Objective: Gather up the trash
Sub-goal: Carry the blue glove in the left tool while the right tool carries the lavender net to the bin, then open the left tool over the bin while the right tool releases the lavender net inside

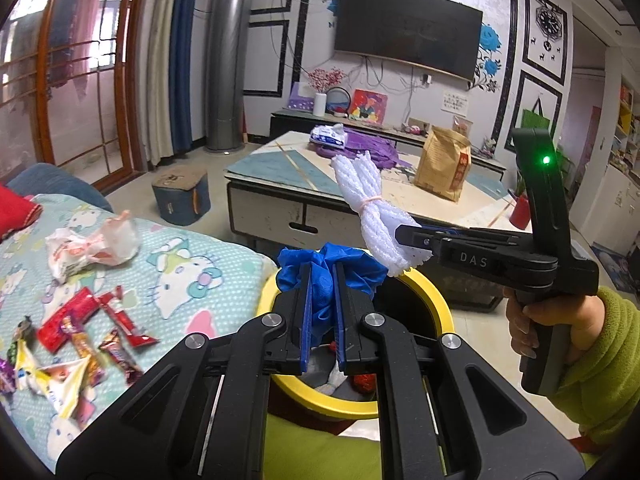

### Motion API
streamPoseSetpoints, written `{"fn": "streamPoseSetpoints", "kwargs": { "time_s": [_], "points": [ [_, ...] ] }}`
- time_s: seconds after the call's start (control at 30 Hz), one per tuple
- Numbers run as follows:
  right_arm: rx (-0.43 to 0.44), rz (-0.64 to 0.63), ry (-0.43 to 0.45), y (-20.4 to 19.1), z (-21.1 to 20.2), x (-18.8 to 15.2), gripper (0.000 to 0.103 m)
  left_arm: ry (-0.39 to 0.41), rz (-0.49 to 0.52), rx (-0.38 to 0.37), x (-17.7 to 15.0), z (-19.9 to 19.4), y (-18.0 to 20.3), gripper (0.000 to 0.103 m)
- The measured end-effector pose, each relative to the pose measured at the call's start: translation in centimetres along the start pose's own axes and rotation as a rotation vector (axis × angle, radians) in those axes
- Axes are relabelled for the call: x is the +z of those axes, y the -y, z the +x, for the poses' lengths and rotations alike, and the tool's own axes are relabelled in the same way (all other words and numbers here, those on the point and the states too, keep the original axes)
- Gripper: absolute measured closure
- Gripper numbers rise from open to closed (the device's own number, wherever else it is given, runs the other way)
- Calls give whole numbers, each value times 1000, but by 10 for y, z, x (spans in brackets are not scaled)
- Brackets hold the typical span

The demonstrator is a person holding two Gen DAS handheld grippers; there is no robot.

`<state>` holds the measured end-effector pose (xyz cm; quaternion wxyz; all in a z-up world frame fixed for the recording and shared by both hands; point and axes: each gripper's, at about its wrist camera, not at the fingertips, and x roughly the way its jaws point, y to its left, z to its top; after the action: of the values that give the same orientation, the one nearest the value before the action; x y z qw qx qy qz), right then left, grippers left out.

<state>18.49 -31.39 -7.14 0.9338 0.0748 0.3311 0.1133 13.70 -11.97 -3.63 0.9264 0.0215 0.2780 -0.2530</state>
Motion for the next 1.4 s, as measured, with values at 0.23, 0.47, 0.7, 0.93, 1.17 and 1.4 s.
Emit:
{"fn": "streamPoseSetpoints", "kwargs": {
  "time_s": [0.23, 0.47, 0.7, 0.93, 1.17, 1.4],
  "points": [
    [10, 33, -37, 13, 9, -5, 87, -44, -20, -35, -8, 23, 2, 98],
    [20, 52, -83, 15, 23, -11, 87, -86, -25, -64, -19, 39, 6, 98],
    [15, 75, -119, 21, 34, -15, 86, -100, -12, -79, -26, 46, 12, 98],
    [18, 120, -147, 29, 40, -18, 84, -118, -15, -95, -29, 52, 14, 91],
    [2, 151, -122, 35, 35, -16, 65, -109, -46, -78, -26, 48, 11, 31],
    [4, 141, -91, 30, 28, -12, 55, -93, -97, -75, -24, 38, 0, 11]
  ]
}}
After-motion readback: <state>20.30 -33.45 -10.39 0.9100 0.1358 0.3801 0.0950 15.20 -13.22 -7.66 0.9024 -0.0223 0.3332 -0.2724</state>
